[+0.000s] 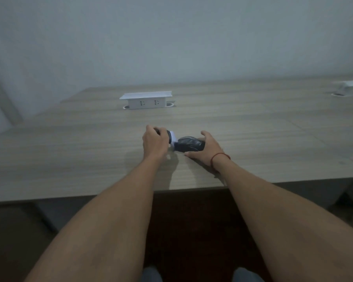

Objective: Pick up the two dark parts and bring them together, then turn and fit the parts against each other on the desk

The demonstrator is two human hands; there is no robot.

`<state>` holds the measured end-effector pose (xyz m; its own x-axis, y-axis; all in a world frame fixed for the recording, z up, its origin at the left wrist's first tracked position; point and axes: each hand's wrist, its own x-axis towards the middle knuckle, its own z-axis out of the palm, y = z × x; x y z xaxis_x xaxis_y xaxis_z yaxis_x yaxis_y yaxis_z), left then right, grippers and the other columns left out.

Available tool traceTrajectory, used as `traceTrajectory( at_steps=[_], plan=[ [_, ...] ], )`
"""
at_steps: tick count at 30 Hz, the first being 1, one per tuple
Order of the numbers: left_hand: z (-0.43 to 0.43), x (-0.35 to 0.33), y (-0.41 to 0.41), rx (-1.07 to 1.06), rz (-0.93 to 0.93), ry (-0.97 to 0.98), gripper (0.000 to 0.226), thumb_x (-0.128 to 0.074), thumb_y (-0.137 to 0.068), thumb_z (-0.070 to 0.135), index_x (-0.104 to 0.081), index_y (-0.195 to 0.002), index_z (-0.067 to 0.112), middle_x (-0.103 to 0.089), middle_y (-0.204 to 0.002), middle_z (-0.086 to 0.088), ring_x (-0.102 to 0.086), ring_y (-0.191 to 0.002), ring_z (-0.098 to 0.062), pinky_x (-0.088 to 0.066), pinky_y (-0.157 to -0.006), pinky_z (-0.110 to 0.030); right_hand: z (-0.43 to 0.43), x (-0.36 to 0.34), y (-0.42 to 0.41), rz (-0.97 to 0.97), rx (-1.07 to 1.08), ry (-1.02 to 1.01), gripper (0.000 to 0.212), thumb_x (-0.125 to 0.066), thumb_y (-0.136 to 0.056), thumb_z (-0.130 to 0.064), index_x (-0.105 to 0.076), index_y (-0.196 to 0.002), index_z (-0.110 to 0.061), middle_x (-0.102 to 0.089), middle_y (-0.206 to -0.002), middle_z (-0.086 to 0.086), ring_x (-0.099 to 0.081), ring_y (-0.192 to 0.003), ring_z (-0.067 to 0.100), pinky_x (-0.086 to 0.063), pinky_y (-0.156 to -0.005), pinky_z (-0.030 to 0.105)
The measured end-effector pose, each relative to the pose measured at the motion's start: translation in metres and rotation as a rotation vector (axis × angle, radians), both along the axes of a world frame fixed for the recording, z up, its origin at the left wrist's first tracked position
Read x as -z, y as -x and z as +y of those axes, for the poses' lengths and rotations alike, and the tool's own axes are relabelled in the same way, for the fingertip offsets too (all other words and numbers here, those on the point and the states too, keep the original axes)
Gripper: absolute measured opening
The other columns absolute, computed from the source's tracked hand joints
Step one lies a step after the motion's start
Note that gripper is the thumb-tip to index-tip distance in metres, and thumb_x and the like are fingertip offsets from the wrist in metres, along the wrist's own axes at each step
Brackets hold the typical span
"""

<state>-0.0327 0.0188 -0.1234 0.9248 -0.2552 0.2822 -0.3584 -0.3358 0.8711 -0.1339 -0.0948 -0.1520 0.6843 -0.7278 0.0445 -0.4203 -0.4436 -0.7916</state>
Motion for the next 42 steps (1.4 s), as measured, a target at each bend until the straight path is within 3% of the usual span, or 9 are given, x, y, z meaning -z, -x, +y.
traceTrajectory(
  at_steps=[7, 13, 19, 23, 26, 31, 34, 38, 42],
  plan=[
    [-0.022, -0.018, 0.014, 0.033, -0.037, 0.144, 0.032, -0.044, -0.097, 0.027, -0.055, -0.104, -0.003, -0.062, -0.107, -0.021, -0.058, -0.095, -0.033, -0.042, -0.074, -0.033, -0.003, 0.003, 0.001, -0.074, 0.0, -0.049, 0.108, -0.086, -0.057, -0.034, -0.027, -0.146, -0.024, -0.056, -0.137, -0.001, -0.05, -0.127, 0.026, -0.042, -0.108, 0.046],
    [-0.047, -0.006, 0.03, 0.188, -0.018, 0.023, 0.039, -0.045, -0.098, 0.033, -0.056, -0.108, -0.003, -0.061, -0.113, -0.022, -0.058, -0.104, -0.035, -0.046, -0.086, -0.036, -0.002, 0.006, -0.001, -0.131, 0.008, -0.14, 0.123, -0.089, -0.048, -0.037, -0.017, -0.148, -0.031, -0.055, -0.137, 0.003, -0.053, -0.124, 0.029, -0.046, -0.103, 0.05],
    [-0.038, -0.013, 0.01, 0.014, -0.053, -0.066, 0.037, -0.039, -0.099, 0.026, -0.054, -0.112, -0.005, -0.06, -0.117, -0.025, -0.056, -0.106, -0.037, -0.041, -0.081, -0.037, -0.006, 0.009, 0.002, -0.124, -0.011, -0.123, 0.126, -0.084, -0.046, -0.04, -0.013, -0.15, -0.029, -0.062, -0.13, -0.004, -0.055, -0.122, 0.023, -0.045, -0.104, 0.045],
    [-0.049, -0.022, 0.02, 0.101, -0.095, -0.002, 0.034, -0.04, -0.1, 0.027, -0.056, -0.106, -0.003, -0.061, -0.112, -0.021, -0.057, -0.103, -0.034, -0.039, -0.079, -0.034, -0.007, 0.008, -0.001, -0.095, -0.019, -0.117, 0.122, -0.085, -0.051, -0.04, -0.013, -0.15, -0.03, -0.057, -0.137, 0.0, -0.051, -0.127, 0.027, -0.043, -0.105, 0.047],
    [-0.053, -0.007, 0.027, 0.118, -0.056, -0.067, 0.037, -0.039, -0.1, 0.029, -0.055, -0.11, -0.003, -0.061, -0.116, -0.024, -0.057, -0.107, -0.037, -0.043, -0.082, -0.036, -0.007, 0.009, 0.0, -0.124, -0.015, -0.145, 0.122, -0.087, -0.053, -0.036, -0.012, -0.15, -0.029, -0.055, -0.139, 0.003, -0.052, -0.127, 0.028, -0.044, -0.105, 0.049],
    [-0.028, -0.003, 0.001, -0.126, 0.072, -0.05, 0.038, -0.036, -0.101, 0.027, -0.052, -0.117, -0.004, -0.059, -0.121, -0.023, -0.058, -0.11, -0.038, -0.045, -0.085, -0.039, -0.009, 0.009, 0.002, -0.102, -0.023, -0.113, 0.119, -0.085, -0.056, -0.036, -0.013, -0.15, -0.028, -0.058, -0.136, -0.003, -0.05, -0.129, 0.026, -0.04, -0.109, 0.046],
    [-0.029, -0.011, -0.002, -0.067, 0.072, 0.037, 0.041, -0.038, -0.101, 0.031, -0.055, -0.113, -0.005, -0.061, -0.116, -0.022, -0.059, -0.107, -0.035, -0.041, -0.079, -0.035, -0.007, 0.008, 0.0, -0.089, -0.014, -0.114, 0.121, -0.084, -0.052, -0.041, -0.014, -0.149, -0.03, -0.058, -0.136, -0.003, -0.05, -0.128, 0.027, -0.041, -0.107, 0.047],
    [-0.04, -0.002, 0.015, 0.028, 0.017, -0.052, 0.042, -0.04, -0.1, 0.032, -0.058, -0.111, -0.005, -0.062, -0.118, -0.024, -0.057, -0.111, -0.038, -0.044, -0.089, -0.037, -0.007, 0.009, 0.0, -0.105, -0.011, -0.125, 0.122, -0.083, -0.048, -0.04, -0.016, -0.149, -0.031, -0.057, -0.137, -0.001, -0.051, -0.128, 0.028, -0.043, -0.106, 0.048],
    [-0.018, 0.005, -0.003, -0.156, 0.114, -0.06, 0.041, -0.04, -0.101, 0.031, -0.055, -0.118, -0.003, -0.06, -0.123, -0.022, -0.056, -0.114, -0.037, -0.044, -0.089, -0.039, -0.008, 0.01, 0.0, -0.102, -0.025, -0.09, 0.109, -0.084, -0.059, -0.035, -0.021, -0.148, -0.028, -0.057, -0.135, -0.001, -0.051, -0.126, 0.028, -0.041, -0.108, 0.047]
  ],
)
